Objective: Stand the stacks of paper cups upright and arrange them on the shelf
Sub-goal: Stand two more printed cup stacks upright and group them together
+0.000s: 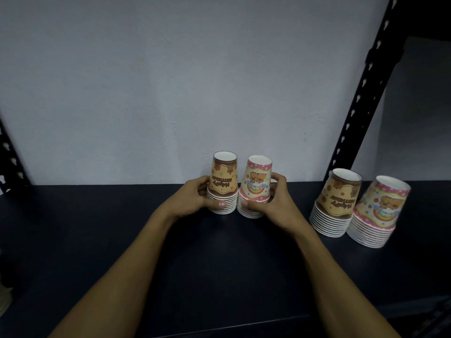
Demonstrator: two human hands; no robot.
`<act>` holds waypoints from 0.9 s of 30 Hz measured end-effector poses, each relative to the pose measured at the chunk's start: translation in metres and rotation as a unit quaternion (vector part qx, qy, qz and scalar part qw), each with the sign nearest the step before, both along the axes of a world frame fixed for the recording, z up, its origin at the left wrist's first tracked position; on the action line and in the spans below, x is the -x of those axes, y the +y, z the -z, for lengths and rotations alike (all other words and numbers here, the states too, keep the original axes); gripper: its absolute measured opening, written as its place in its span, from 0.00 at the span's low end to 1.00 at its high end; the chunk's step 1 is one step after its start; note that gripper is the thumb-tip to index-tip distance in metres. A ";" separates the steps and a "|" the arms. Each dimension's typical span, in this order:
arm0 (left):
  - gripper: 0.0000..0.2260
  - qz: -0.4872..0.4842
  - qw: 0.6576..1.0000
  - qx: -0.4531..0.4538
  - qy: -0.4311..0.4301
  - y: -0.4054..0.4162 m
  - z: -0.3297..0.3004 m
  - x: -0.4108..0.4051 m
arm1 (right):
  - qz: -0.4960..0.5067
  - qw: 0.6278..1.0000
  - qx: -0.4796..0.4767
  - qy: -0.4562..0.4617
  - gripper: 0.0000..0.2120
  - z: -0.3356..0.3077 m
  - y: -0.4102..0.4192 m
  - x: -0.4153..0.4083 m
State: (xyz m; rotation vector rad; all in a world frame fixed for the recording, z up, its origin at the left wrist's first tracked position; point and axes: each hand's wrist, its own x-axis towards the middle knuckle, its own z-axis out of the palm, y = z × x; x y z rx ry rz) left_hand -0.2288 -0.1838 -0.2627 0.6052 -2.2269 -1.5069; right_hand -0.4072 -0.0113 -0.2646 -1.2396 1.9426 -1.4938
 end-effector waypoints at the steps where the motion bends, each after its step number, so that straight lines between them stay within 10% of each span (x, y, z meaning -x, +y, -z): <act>1: 0.31 0.005 1.000 -0.006 -0.001 0.000 -0.001 -0.001 | -0.002 1.000 -0.001 -0.001 0.46 0.000 0.000 0.001; 27: 0.33 -0.027 1.000 0.000 0.007 0.011 0.001 -0.002 | 0.004 1.000 0.004 -0.007 0.36 0.005 0.009 -0.004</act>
